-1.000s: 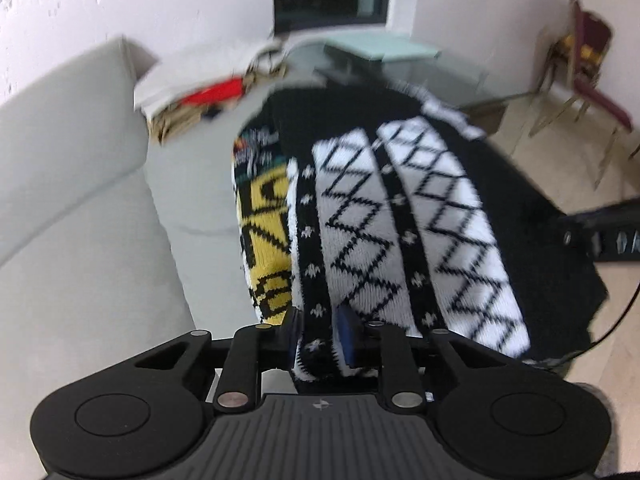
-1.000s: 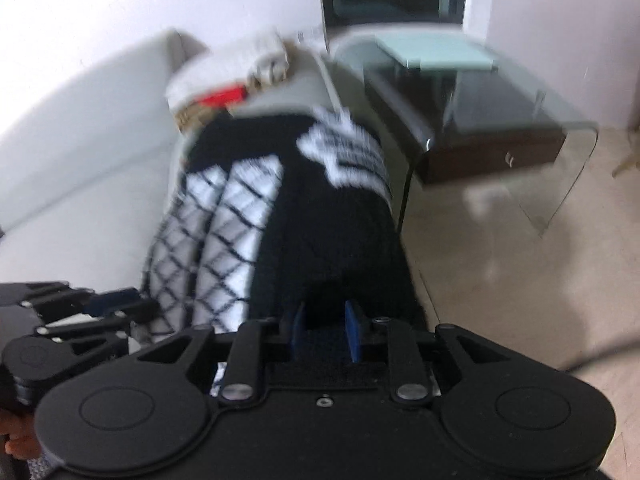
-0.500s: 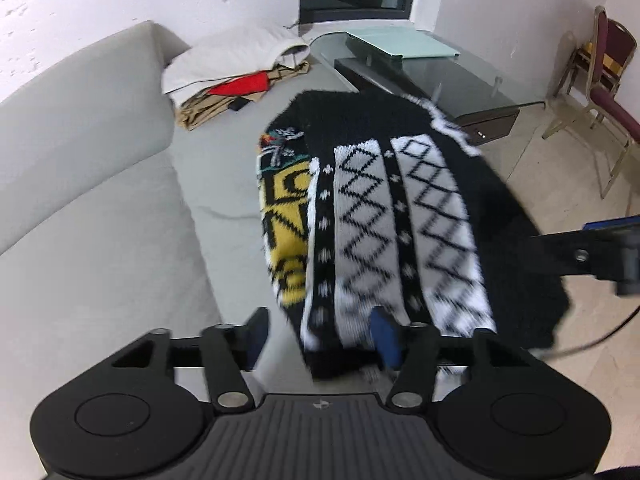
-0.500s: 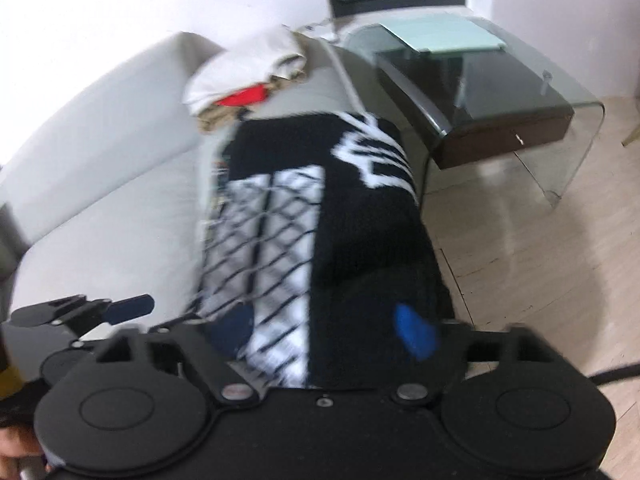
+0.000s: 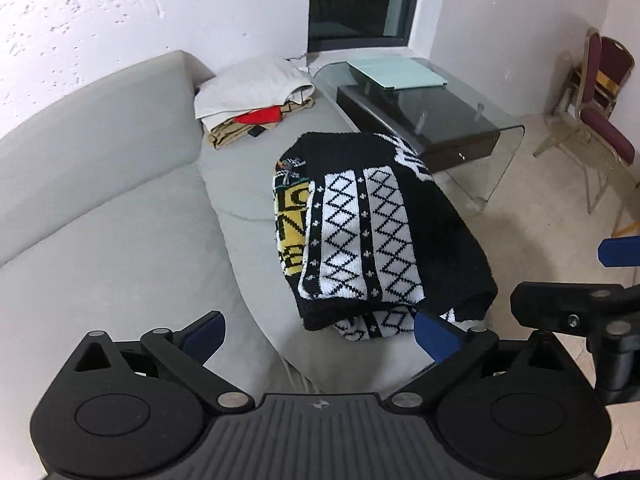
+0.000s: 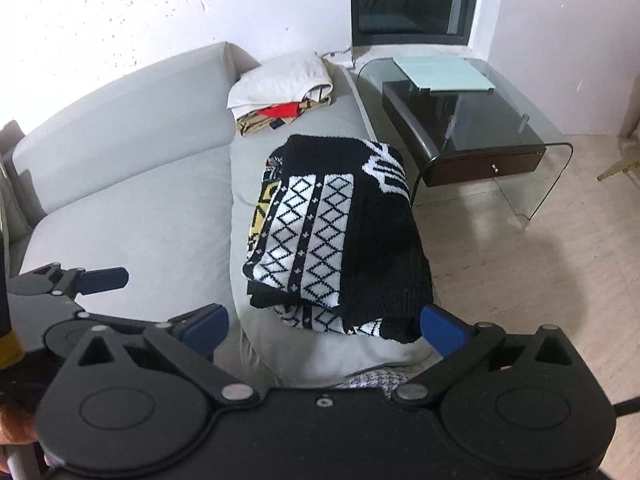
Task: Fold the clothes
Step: 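Open both grippers and withdraw them from the folded sweater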
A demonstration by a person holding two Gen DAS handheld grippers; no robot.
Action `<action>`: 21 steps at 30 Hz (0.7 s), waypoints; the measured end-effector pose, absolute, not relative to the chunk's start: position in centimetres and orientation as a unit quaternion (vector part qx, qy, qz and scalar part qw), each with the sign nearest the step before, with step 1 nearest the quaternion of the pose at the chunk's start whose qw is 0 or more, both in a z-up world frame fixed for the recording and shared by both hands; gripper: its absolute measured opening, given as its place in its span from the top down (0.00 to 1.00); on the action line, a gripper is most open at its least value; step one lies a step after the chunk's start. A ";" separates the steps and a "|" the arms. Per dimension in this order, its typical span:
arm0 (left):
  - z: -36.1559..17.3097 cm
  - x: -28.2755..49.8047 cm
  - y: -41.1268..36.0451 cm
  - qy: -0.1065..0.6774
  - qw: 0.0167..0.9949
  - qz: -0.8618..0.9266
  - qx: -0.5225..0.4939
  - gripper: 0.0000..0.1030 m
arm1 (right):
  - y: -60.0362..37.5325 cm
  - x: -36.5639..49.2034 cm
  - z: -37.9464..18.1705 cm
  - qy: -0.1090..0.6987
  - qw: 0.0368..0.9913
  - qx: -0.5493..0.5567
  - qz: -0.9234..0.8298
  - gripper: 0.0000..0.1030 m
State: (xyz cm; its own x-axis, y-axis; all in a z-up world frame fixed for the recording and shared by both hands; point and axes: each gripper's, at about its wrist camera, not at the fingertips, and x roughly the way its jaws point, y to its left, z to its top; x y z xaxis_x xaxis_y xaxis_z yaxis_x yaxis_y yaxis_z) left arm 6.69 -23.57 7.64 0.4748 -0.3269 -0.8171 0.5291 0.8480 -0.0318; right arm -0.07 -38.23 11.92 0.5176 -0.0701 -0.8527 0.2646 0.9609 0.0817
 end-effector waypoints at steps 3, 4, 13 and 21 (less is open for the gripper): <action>8.3 6.0 -23.2 0.441 0.855 -0.250 0.110 0.02 | -37.8 -0.9 12.6 0.475 0.869 0.092 -0.102 0.00; 8.4 5.8 -23.2 0.438 0.857 -0.250 0.110 0.02 | -37.6 -1.1 12.8 0.473 0.870 0.089 -0.103 0.00; 8.8 4.6 -23.6 0.420 0.860 -0.265 0.112 0.01 | -37.6 -2.6 13.3 0.462 0.875 0.080 -0.117 0.00; 8.2 4.5 -24.9 0.437 0.850 -0.274 0.108 0.01 | -38.4 -3.2 13.1 0.461 0.873 0.085 -0.131 0.00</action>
State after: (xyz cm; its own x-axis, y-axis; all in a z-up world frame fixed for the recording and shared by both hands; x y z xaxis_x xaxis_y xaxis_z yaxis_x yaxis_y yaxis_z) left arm 4.54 -24.89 8.20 0.4681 -0.3708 -0.8021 0.5598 0.8267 -0.0554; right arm -3.21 -38.41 13.06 0.5399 -0.1497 -0.8283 0.3070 0.9513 0.0282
